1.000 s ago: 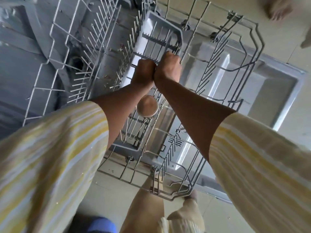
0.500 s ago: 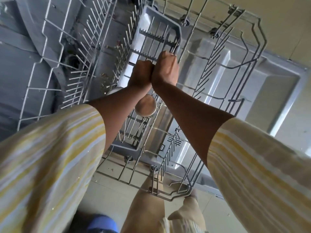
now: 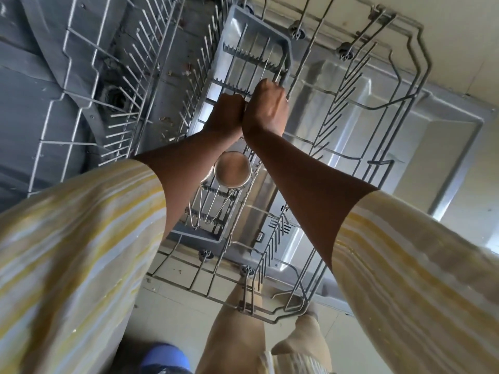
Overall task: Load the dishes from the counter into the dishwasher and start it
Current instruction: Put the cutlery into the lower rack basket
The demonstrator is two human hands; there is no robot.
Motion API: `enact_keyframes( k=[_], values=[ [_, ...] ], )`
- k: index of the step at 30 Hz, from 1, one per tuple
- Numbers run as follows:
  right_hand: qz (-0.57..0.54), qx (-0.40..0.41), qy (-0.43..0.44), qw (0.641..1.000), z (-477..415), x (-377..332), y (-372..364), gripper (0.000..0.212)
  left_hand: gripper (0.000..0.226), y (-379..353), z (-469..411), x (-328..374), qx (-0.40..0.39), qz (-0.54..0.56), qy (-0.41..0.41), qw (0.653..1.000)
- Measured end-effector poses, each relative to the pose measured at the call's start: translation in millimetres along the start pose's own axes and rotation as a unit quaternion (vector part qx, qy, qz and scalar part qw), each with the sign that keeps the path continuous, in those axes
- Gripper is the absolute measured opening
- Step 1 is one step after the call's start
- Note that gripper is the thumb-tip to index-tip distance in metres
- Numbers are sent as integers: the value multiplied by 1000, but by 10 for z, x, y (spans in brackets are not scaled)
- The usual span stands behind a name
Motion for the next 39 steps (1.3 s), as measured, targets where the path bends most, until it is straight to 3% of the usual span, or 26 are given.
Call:
enact_keyframes(
  k=[2,7,14,18,21,24,26,33,35,39],
  values=[
    [-6,7,-34,999,-30,-19,-1,31,29,-17,23,-8,9,34,-1,999],
    [56,-9,0,998,-78,-76,29,27,35,-33,96,-23,50,113,9,992],
    [111,1,3,994,-49,-84,62,31,25,-53,192,-10,47,104,27,993],
    [152,-44,52,986,152,-89,74,32,26,-40,211,-2,23,84,38,995],
    [187,-44,110,975,378,-52,120,29,25,-21,314,-5,49,33,21,998],
    [268,-56,209,939,714,68,164,30,23,-44,585,-70,140,64,0,988],
    [299,-92,229,922,939,197,201,31,24,-79,908,-93,187,149,28,971],
    [338,-99,316,881,1790,386,446,22,39,-440,2249,24,248,176,111,946],
    [367,-129,359,849,2055,371,530,12,39,-548,2600,111,233,199,159,939],
    [429,-173,446,766,2581,381,610,32,35,-632,3288,282,230,225,215,922]
  ],
)
Point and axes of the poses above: each hand's wrist, its own z-axis away from the middle knuckle, its own y-axis out of the back of the hand, x = y × z, the point moved 3 cm from there along -z, towards the middle knuckle, and after that the axes turned 5 degrees about -x, right-handed, at the moved point
